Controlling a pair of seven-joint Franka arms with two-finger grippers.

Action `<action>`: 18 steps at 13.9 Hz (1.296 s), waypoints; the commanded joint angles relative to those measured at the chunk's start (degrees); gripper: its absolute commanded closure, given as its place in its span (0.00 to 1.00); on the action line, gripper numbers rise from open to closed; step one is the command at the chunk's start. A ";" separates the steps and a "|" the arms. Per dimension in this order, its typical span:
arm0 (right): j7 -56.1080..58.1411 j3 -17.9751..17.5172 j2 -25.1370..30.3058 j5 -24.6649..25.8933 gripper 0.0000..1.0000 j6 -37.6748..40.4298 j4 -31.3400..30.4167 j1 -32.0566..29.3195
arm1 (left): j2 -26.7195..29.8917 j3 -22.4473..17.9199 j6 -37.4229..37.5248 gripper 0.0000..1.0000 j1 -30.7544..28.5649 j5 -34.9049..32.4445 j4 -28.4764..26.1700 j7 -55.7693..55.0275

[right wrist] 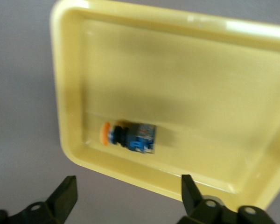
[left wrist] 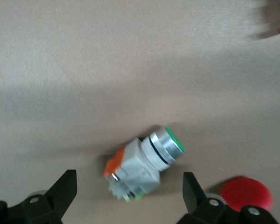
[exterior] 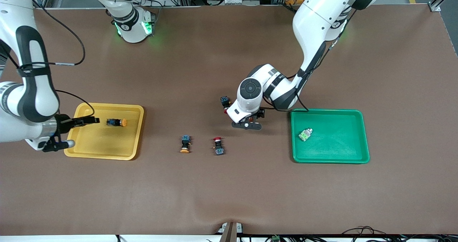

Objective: Place green and yellow buttons in trays

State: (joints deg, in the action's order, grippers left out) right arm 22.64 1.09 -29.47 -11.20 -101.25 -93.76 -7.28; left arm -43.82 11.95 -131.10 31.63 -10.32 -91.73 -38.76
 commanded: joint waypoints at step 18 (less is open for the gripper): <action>-38.88 0.14 -14.64 -4.89 0.00 -29.80 6.66 29.94 | 5.49 1.59 7.42 1.00 -7.79 -1.28 0.06 10.89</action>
State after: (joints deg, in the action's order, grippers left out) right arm -13.10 0.66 -42.36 -15.59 -130.18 -89.00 21.10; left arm -41.86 12.26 -127.98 27.12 -11.90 -90.32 -30.56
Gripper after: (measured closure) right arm 0.000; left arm 0.656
